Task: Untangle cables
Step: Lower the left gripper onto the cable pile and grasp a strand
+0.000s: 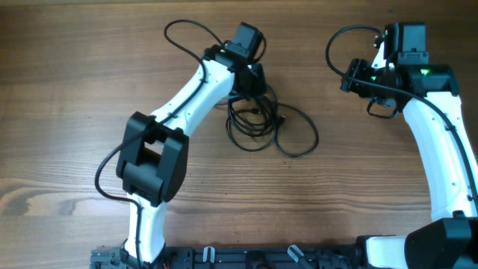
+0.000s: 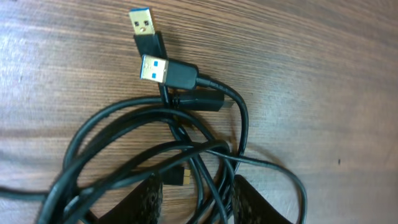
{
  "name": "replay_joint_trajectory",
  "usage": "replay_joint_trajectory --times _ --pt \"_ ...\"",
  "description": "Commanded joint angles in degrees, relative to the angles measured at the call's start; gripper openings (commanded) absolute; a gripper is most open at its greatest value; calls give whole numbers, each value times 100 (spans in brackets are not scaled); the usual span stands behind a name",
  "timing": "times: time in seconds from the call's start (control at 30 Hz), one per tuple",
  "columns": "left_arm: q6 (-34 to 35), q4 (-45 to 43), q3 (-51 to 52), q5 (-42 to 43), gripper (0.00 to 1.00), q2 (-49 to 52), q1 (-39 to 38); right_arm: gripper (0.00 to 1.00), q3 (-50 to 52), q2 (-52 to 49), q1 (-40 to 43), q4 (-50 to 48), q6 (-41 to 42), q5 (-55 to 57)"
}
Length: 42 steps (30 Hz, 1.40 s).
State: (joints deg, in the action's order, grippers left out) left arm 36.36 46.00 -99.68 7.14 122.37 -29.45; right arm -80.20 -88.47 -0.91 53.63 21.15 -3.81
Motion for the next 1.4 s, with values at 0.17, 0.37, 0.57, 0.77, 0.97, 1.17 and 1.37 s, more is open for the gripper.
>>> replay_joint_trajectory --times 0.17,0.37,0.57,0.77,0.97,1.17,1.37 --pt "2162 -2 42 -1554 38 79 -490 67 -83 -59 13 50 -17 -13" --pt "2870 4 48 -1858 37 223 -516 67 -83 -59 13 94 -20 -13" --pt "3058 -15 48 -1834 37 411 -518 67 -83 -59 13 109 -17 -13" --pt "2876 -63 48 -1814 38 411 -522 67 -83 -59 13 109 -17 -13" --pt "-1263 -752 46 -1526 40 407 -522 67 -83 -59 13 107 -68 -13" --pt "-4354 -387 46 -1515 46 407 -507 68 -83 -59 13 125 -72 -13" --pt "-5285 -181 48 -1462 32 409 -382 68 -83 -59 13 151 -151 -15"
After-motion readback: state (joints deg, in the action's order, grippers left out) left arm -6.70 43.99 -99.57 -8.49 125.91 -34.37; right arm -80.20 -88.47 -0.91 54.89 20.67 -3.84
